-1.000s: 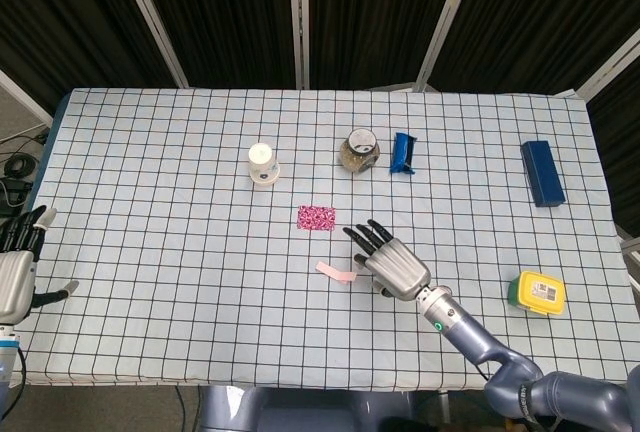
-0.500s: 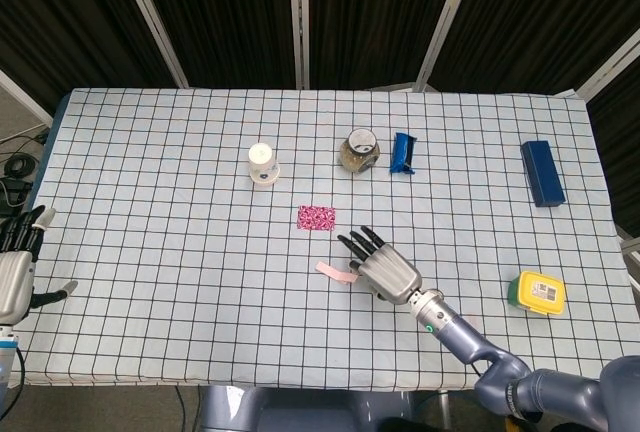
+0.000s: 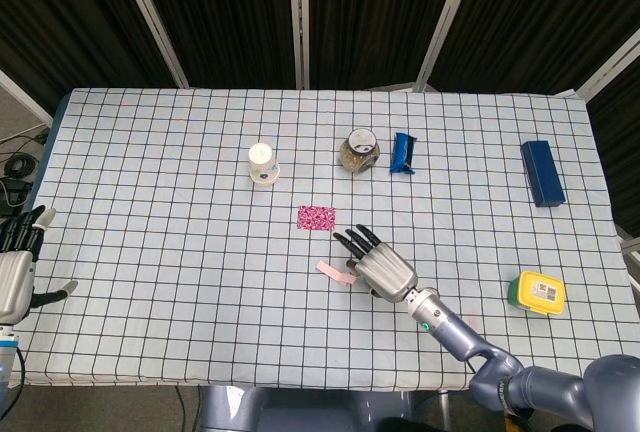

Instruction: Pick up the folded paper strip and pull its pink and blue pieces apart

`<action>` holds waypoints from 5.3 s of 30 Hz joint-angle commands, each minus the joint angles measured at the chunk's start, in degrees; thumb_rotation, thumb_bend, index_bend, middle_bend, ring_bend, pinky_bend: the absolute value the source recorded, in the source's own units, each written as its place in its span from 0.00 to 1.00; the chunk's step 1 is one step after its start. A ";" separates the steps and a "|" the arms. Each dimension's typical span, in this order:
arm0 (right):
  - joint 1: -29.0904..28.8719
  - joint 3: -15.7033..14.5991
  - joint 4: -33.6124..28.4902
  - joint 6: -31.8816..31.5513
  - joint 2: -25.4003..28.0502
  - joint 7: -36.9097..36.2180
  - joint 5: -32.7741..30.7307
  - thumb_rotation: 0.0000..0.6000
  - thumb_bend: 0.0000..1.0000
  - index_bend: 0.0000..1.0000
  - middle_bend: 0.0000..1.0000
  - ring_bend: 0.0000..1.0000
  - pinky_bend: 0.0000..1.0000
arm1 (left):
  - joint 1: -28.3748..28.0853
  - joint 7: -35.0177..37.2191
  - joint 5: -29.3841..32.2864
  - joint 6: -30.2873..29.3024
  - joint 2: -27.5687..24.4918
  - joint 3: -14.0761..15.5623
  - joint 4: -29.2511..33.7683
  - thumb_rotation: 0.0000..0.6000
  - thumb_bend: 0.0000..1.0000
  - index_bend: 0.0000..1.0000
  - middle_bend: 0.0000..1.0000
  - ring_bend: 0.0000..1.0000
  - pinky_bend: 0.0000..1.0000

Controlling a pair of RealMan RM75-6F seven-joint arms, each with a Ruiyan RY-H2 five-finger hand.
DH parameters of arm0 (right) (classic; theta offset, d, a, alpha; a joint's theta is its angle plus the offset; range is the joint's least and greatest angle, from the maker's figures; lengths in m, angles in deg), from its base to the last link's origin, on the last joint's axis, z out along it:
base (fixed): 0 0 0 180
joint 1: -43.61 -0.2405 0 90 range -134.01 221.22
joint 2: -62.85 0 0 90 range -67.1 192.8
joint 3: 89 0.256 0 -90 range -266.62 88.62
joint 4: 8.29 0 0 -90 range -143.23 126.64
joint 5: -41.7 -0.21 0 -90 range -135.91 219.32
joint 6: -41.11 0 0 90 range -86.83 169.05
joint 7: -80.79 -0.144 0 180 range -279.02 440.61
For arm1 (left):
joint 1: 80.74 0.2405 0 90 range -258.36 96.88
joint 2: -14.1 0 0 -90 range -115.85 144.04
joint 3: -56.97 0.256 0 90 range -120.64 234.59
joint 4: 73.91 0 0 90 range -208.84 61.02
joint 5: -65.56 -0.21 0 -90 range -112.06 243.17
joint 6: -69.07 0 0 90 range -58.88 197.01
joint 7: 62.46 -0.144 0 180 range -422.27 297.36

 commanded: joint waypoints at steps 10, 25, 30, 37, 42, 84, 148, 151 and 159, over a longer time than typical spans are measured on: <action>-0.97 0.70 0.46 -0.22 -1.61 -2.53 -0.52 1.00 0.32 0.49 0.01 0.00 0.00 | 0.02 -0.12 -0.13 0.20 0.04 0.02 0.15 1.00 0.00 0.00 0.00 0.00 0.00; -1.86 1.69 0.57 0.56 -2.65 -2.04 -2.10 1.00 0.32 0.37 0.00 0.00 0.00 | 0.05 0.17 -0.03 0.55 -0.12 -0.04 0.18 1.00 0.00 0.00 0.00 0.00 0.00; -2.18 1.25 0.42 0.46 -2.60 -1.52 -1.48 1.00 0.32 0.38 0.00 0.00 0.00 | 0.08 0.12 -0.18 0.48 -0.14 -0.03 0.23 1.00 0.00 0.00 0.00 0.00 0.00; -3.25 2.28 -1.24 1.41 -1.91 -0.20 -2.20 1.00 0.32 0.38 0.00 0.00 0.00 | 0.05 0.00 -0.09 0.74 -0.20 0.03 0.34 1.00 0.00 0.00 0.00 0.00 0.00; -3.71 2.56 -2.43 2.45 -1.47 1.41 -3.08 1.00 0.32 0.39 0.00 0.00 0.00 | 0.07 -0.06 -0.11 0.69 -0.27 0.00 0.47 1.00 0.00 0.00 0.00 0.00 0.00; -7.11 8.59 -9.80 1.57 1.63 2.35 -6.26 1.00 0.43 0.75 0.09 0.00 0.00 | -2.68 3.22 -0.74 5.76 1.14 -0.05 -0.93 1.00 0.00 0.00 0.00 0.00 0.00; -16.82 18.42 -30.42 -2.05 8.33 23.11 -42.29 1.00 0.44 0.76 0.10 0.00 0.00 | -38.02 -6.33 27.30 25.19 33.66 -16.10 -5.87 1.00 0.36 0.44 0.00 0.00 0.00; -16.93 18.26 -30.41 -2.09 8.34 22.85 -42.27 1.00 0.44 0.76 0.10 0.00 0.00 | -38.39 -6.51 27.95 25.21 33.65 -15.97 -5.79 1.00 0.36 0.44 0.00 0.00 0.00; -17.41 17.91 -30.43 -2.01 8.27 22.18 -42.19 1.00 0.44 0.76 0.11 0.00 0.00 | -39.21 -6.68 28.52 24.24 34.28 -15.68 -6.18 1.00 0.36 0.45 0.00 0.00 0.00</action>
